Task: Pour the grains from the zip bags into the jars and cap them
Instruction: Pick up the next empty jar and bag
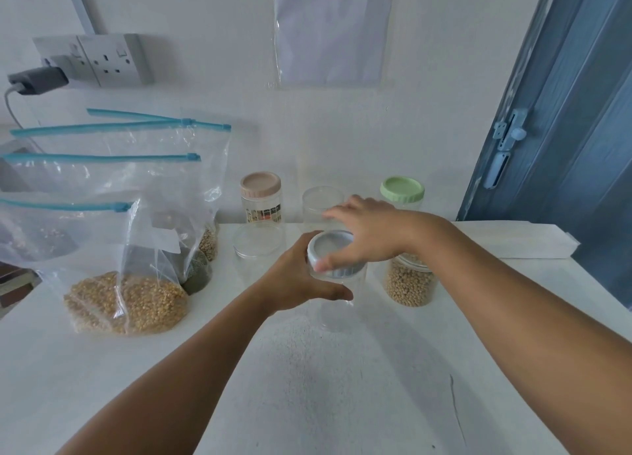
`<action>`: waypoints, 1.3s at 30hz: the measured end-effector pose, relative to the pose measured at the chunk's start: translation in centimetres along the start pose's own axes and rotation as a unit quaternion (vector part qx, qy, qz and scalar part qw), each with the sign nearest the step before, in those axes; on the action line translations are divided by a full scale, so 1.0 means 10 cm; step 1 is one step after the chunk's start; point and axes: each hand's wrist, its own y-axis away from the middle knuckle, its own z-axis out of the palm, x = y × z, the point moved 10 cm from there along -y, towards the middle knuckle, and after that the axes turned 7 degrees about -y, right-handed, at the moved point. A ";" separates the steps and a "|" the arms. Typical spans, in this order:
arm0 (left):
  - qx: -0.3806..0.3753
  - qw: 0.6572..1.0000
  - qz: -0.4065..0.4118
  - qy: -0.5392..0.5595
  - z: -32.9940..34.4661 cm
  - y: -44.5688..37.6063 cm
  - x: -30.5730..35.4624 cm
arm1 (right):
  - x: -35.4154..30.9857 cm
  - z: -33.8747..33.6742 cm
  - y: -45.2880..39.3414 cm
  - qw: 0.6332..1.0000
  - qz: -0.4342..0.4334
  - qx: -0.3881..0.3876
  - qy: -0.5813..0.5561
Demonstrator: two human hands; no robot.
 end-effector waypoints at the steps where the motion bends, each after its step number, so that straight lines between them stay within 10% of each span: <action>1: 0.001 1.000 -0.004 0.004 0.01 0.01 -0.01 | 0.03 -0.04 0.00 0.999 0.026 0.032 0.033; 11: -0.006 1.000 -0.019 0.009 0.05 0.02 -0.04 | -0.18 -0.04 -0.03 0.996 -0.049 -0.003 0.070; 17: -0.019 0.999 -0.034 -0.001 0.05 0.01 -0.10 | -0.13 -0.37 0.11 0.979 -0.113 0.096 -0.139; 34: 0.018 0.998 -0.060 -0.026 -0.17 0.15 -0.17 | 0.96 0.65 0.56 0.812 0.037 0.253 -0.524; 39: 0.030 0.996 -0.072 -0.036 -0.32 0.25 -0.26 | 1.04 1.00 0.71 0.830 0.098 0.270 -0.478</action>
